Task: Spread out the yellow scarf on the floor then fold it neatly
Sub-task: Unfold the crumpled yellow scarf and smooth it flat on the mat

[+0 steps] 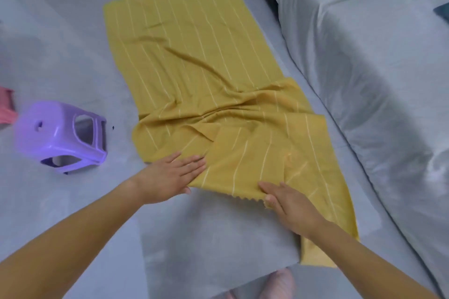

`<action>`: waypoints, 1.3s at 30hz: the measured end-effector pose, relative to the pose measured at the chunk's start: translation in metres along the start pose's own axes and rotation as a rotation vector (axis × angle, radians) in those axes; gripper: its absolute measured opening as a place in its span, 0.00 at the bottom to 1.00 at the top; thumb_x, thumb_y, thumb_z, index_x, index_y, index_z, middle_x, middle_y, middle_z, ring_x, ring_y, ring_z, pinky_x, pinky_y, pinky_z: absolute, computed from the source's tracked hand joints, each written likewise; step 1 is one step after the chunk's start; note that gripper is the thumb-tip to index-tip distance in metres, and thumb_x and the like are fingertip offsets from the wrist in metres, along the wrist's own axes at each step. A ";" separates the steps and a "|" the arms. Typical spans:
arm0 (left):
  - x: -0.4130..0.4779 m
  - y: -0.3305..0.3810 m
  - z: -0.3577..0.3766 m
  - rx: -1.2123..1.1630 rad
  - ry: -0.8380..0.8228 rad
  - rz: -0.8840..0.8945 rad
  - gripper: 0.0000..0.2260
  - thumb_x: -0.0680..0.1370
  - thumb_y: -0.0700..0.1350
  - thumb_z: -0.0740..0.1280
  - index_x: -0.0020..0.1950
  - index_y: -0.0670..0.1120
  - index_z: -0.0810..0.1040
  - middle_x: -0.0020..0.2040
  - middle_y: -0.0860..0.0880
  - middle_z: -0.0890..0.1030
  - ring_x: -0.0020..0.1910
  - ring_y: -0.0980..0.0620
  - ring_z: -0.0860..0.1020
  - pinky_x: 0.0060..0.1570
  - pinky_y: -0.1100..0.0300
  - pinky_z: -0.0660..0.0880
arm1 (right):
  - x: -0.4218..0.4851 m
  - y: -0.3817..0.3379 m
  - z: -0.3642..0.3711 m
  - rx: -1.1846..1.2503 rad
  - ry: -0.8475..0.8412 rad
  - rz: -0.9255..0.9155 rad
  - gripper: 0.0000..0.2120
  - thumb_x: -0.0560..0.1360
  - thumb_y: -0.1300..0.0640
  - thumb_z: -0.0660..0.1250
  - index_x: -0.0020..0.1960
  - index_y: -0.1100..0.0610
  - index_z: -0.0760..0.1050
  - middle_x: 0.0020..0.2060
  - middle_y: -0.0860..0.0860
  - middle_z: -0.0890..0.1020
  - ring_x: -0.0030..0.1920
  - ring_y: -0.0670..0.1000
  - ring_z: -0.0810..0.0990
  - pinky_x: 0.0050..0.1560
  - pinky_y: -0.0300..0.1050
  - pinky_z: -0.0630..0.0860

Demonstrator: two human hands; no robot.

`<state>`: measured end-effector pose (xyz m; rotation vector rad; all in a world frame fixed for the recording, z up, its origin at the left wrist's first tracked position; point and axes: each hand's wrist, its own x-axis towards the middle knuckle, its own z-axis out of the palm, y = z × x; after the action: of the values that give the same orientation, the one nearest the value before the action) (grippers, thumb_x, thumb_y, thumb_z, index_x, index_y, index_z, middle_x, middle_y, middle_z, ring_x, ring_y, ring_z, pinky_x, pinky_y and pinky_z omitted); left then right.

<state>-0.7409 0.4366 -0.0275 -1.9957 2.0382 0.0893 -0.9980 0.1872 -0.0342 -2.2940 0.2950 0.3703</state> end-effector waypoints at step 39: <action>-0.217 0.347 0.013 -0.536 -0.266 -0.743 0.36 0.79 0.62 0.36 0.69 0.39 0.68 0.70 0.44 0.69 0.69 0.49 0.66 0.68 0.55 0.62 | -0.190 -0.027 0.160 -0.524 -0.264 0.063 0.58 0.52 0.25 0.15 0.73 0.57 0.32 0.70 0.46 0.35 0.74 0.46 0.38 0.72 0.46 0.38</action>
<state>-1.0817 0.6637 -0.0401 -2.7424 1.0781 0.7524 -1.1937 0.3413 -0.0539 -2.7043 0.1451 0.8588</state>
